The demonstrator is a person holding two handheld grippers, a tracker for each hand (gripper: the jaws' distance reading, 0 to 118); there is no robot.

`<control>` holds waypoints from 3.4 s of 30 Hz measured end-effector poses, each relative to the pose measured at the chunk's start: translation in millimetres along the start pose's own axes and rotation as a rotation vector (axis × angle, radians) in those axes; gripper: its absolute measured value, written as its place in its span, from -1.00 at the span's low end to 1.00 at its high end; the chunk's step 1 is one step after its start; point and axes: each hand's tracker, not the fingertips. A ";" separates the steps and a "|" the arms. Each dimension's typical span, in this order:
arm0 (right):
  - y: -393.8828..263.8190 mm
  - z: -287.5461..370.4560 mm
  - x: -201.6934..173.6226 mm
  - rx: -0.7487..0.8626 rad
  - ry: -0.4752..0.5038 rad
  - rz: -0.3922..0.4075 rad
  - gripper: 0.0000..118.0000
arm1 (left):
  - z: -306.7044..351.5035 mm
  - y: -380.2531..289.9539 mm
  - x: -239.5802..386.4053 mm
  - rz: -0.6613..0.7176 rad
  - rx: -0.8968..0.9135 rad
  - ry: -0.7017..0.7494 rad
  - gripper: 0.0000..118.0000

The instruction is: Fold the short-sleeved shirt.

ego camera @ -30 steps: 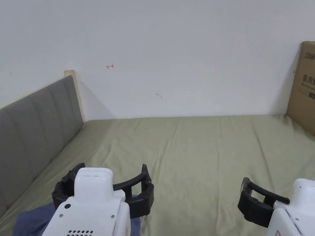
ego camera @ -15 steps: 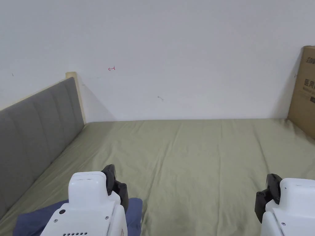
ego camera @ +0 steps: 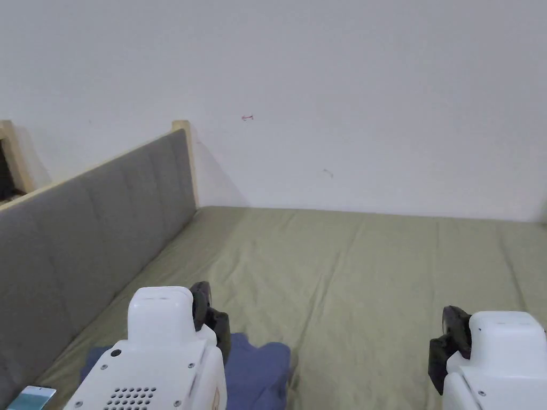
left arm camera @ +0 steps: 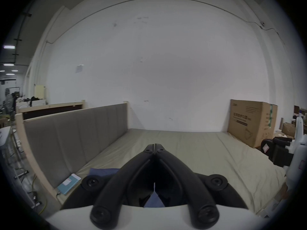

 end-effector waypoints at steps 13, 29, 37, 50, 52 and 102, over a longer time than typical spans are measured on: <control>-10.6 -35.4 -102.1 -0.078 0.284 0.013 -1.00 | 19.2 -4.3 -90.8 -0.037 -0.092 0.259 -1.00; -57.7 -77.2 -71.9 -0.319 0.183 -0.028 -1.00 | -166.2 -174.1 -72.7 0.111 -0.860 -0.005 0.62; -75.5 -87.3 -55.8 -0.396 0.130 -0.033 -1.00 | -224.8 -242.7 -34.9 -0.031 -1.075 0.008 0.68; -92.1 -95.5 -17.5 -0.469 0.052 -0.140 -1.00 | -219.2 -207.3 -64.4 0.265 -1.029 0.022 -0.94; -90.4 -94.0 -7.3 -0.466 0.040 -0.172 -1.00 | -217.5 -192.2 -67.3 0.328 -1.006 -0.001 -0.94; -110.5 -25.0 158.5 -0.499 -0.334 -0.360 -1.00 | -166.1 -158.8 165.7 -0.057 -0.964 -0.596 -1.00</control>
